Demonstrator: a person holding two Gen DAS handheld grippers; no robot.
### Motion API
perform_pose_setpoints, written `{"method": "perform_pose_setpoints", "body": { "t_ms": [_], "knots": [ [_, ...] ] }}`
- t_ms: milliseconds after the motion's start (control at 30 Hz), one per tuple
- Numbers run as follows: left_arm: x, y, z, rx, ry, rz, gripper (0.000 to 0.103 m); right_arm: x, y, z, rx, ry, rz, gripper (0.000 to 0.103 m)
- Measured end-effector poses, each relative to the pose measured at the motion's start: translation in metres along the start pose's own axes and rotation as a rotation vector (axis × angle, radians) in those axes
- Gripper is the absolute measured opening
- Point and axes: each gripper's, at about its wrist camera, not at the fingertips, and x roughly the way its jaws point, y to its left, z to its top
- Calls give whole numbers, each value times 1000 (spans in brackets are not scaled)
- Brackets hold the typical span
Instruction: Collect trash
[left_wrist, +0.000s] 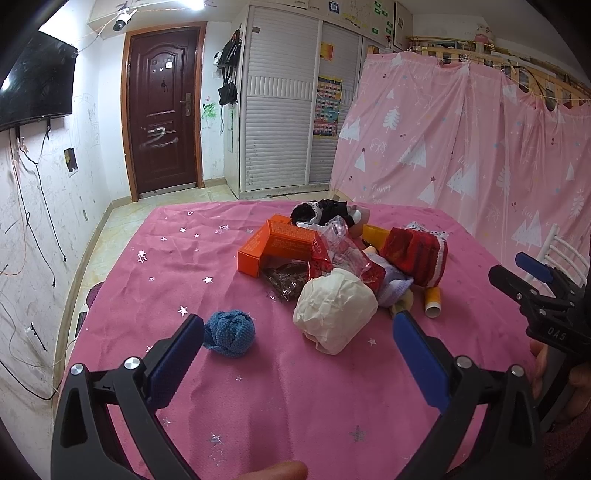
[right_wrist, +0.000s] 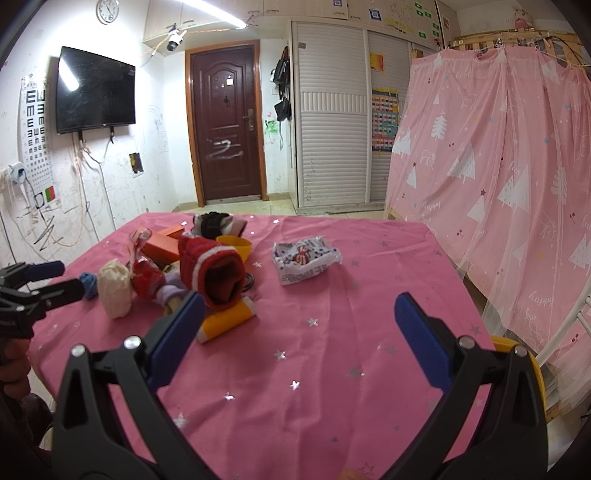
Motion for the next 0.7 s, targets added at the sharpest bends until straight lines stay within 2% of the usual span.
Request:
{"method": "perform_pose_setpoints", "body": {
  "t_ms": [700],
  "knots": [
    [-1, -4, 0, 9, -1, -4, 95, 0, 0, 0, 0, 1, 0, 98]
  ]
}}
